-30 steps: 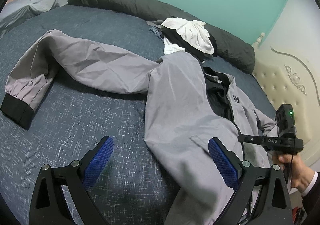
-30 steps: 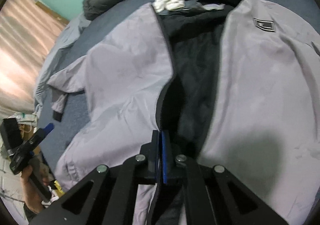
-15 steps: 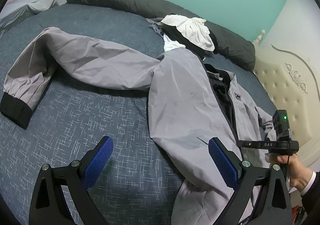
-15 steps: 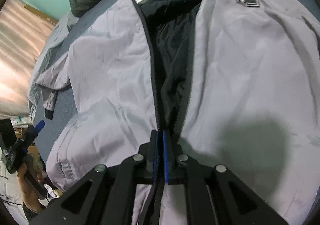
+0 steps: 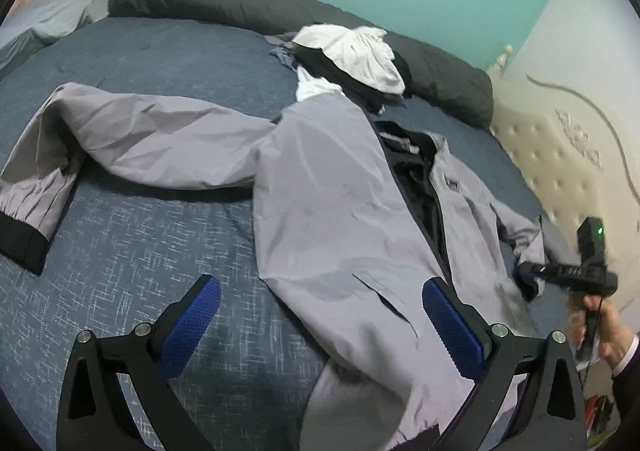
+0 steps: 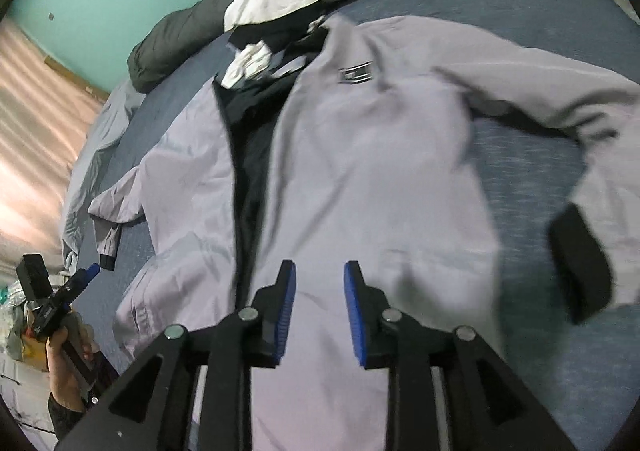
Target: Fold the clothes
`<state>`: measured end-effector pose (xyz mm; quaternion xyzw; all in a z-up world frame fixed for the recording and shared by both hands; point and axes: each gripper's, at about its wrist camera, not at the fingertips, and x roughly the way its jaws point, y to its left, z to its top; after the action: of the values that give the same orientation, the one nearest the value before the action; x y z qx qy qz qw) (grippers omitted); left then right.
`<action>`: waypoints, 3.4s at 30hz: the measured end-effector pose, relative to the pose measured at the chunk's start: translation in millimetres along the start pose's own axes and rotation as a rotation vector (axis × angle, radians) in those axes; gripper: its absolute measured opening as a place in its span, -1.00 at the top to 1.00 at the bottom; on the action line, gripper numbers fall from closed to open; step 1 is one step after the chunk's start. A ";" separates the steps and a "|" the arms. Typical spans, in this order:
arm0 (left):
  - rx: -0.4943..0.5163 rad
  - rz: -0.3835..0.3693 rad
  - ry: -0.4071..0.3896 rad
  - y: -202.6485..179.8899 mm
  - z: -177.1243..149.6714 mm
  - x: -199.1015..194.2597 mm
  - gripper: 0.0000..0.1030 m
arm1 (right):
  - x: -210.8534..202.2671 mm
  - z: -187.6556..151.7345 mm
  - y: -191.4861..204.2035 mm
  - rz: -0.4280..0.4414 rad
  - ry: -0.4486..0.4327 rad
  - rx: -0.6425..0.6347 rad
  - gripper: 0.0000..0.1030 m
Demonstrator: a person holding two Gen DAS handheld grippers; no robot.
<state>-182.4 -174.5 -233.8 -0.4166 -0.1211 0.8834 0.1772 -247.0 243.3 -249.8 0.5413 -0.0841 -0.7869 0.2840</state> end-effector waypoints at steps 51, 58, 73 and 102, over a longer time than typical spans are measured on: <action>0.224 0.070 0.010 -123.8 -14.5 33.0 -0.99 | 15.8 -1.1 -109.6 -0.507 0.031 -0.169 -0.08; 0.222 0.072 0.020 -119.2 -16.1 39.9 -0.99 | 41.3 1.8 -108.9 -0.619 0.066 -0.223 -0.04; 0.235 0.074 0.018 -122.9 -15.6 40.5 -0.99 | -59.0 6.2 -136.7 -0.528 -0.166 -0.131 0.96; 0.292 0.119 0.039 -158.9 -14.0 53.0 -0.99 | -253.0 28.6 -316.9 -0.664 -0.460 0.240 0.96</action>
<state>-169.1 -7.4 -221.8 -0.4098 0.0367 0.8924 0.1855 -321.6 635.8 -174.3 0.3785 -0.0574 -0.9207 -0.0761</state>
